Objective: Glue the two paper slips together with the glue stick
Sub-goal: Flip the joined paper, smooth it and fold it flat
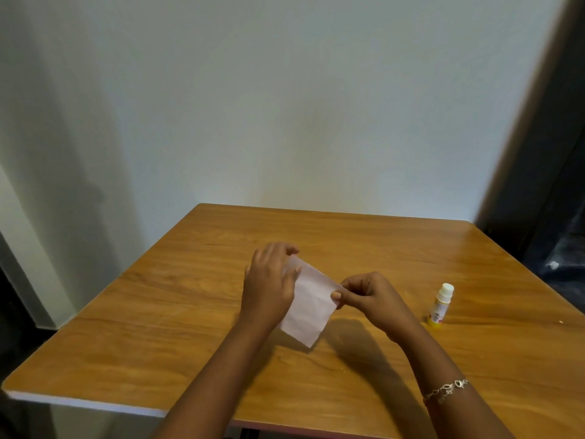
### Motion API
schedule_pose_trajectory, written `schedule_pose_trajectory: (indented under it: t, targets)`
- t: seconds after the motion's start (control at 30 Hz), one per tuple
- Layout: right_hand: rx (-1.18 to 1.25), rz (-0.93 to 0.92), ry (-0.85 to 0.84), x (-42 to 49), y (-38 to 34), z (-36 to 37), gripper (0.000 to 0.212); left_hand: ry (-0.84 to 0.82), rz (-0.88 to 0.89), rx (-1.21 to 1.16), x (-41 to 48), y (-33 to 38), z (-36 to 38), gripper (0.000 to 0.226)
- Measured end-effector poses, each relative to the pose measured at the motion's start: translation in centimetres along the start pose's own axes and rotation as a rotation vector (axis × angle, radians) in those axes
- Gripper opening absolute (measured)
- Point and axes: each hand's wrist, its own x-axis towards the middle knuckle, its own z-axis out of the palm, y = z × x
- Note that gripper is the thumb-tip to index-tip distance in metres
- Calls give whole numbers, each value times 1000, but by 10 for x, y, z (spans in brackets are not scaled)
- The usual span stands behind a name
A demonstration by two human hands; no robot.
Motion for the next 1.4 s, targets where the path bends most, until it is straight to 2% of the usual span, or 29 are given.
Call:
schedule_pose_trajectory:
  t: [0.07,0.13,0.23,0.4,0.57,0.67,0.8,1.0,1.1,1.23,1.33,1.4]
  targets:
    - [-131,-35,-27,2,-3,0,20,-72,180,163,1,4,1,24]
    - [-227,-72,-37,5,-9,1,20,-171,320,261,2,10,3,17]
    - [-273,-113,-40,5,-16,3,18,-221,370,312,5,15,4,13]
    - [-48,-111,-41,5,-15,3,22,-139,328,202,5,18,3,9]
    - [38,-65,-51,3,-7,12,23,-52,158,-15,5,19,3,12]
    - [47,-32,-52,2,-1,13,25,-65,68,-145,2,14,4,14]
    - [18,6,-59,-2,5,13,23,7,-86,-329,1,9,2,11]
    - [-33,3,-18,-8,12,14,17,72,-183,-490,1,-2,0,17]
    - [-95,6,69,-7,15,17,12,10,-163,-495,0,-10,-5,18]
    - [-110,-22,225,-5,19,23,12,-55,-98,-272,0,-31,-14,11]
    - [-240,-110,315,-1,22,28,7,-117,-78,-269,-2,-43,-17,22]
    - [-310,-173,348,1,26,35,5,-147,-135,-302,-6,-52,-12,29]
